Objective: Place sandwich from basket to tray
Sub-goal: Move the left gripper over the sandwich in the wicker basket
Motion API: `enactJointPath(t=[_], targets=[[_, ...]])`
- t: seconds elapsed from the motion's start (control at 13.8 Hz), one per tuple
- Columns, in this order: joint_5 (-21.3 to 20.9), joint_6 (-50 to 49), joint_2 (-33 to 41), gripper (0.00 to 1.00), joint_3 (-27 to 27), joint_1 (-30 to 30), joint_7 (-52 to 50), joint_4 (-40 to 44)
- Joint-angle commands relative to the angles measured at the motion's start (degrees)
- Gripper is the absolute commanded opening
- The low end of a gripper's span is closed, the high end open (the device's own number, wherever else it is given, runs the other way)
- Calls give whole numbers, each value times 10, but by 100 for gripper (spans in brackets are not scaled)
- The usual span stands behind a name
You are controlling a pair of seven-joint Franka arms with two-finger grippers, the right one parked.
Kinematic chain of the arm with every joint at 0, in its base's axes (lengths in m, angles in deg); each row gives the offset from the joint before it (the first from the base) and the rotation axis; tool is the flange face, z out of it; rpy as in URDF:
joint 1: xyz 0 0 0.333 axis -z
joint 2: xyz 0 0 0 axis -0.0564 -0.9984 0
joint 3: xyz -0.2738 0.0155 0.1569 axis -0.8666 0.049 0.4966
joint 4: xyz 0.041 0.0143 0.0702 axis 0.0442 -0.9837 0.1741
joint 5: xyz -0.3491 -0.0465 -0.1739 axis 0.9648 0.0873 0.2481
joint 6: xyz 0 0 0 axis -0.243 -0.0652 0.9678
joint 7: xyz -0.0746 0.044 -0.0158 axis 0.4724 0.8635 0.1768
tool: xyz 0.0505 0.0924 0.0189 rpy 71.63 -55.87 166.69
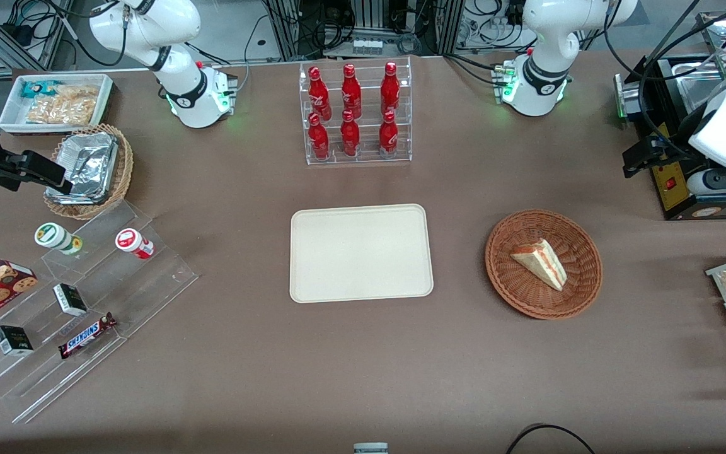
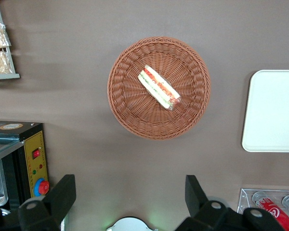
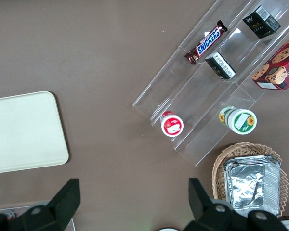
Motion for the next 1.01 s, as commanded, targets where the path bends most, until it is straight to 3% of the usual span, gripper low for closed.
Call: enactJointPath(t=[0.0, 0.36, 0.51, 0.94], targets=[[1, -11, 2, 100, -6, -10, 2, 10], [-4, -6, -29, 100, -2, -18, 1, -8], [-4, 42, -62, 100, -1, -17, -18, -43], [5, 212, -70, 100, -2, -17, -204, -187]])
